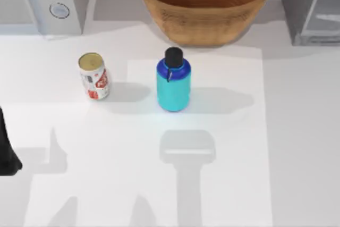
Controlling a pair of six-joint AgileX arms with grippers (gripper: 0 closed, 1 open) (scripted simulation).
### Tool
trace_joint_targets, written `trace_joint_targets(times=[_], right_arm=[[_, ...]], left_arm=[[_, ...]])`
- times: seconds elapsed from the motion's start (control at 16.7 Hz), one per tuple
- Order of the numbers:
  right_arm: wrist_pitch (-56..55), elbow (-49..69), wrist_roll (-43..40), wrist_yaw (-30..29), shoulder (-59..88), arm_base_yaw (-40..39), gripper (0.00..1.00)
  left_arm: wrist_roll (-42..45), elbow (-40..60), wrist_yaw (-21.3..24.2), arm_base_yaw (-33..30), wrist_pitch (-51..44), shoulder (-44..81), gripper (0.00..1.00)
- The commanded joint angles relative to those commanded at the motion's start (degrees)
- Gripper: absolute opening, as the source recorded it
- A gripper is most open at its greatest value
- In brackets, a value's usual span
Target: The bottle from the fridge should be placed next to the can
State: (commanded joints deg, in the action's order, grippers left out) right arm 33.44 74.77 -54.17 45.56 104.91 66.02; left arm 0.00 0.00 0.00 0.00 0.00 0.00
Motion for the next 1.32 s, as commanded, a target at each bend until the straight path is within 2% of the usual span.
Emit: trace_joint_targets(times=[0.18, 0.3, 0.72, 0.84, 1.02, 1.32], right_arm=[[-10.0, -0.3, 11.3, -1.7, 0.1, -7.5, 1.00], [-14.4, -0.4, 15.8, -2.4, 0.0, -10.9, 1.00], [-16.7, -0.9, 18.0, -2.8, -0.4, -12.3, 1.00], [-17.6, -1.4, 19.6, -4.4, -0.7, -14.1, 1.00], [-20.4, -3.7, 24.9, -10.1, -1.9, -21.4, 1.00], [-27.6, -9.8, 38.2, -25.6, -5.9, -42.8, 1.00]], left_arm=[[0.0, 0.0, 0.0, 0.0, 0.0, 0.0, 1.00], [0.0, 0.0, 0.0, 0.0, 0.0, 0.0, 1.00], [0.0, 0.0, 0.0, 0.0, 0.0, 0.0, 1.00], [0.0, 0.0, 0.0, 0.0, 0.0, 0.0, 1.00], [0.0, 0.0, 0.0, 0.0, 0.0, 0.0, 1.00], [0.0, 0.0, 0.0, 0.0, 0.0, 0.0, 1.00]])
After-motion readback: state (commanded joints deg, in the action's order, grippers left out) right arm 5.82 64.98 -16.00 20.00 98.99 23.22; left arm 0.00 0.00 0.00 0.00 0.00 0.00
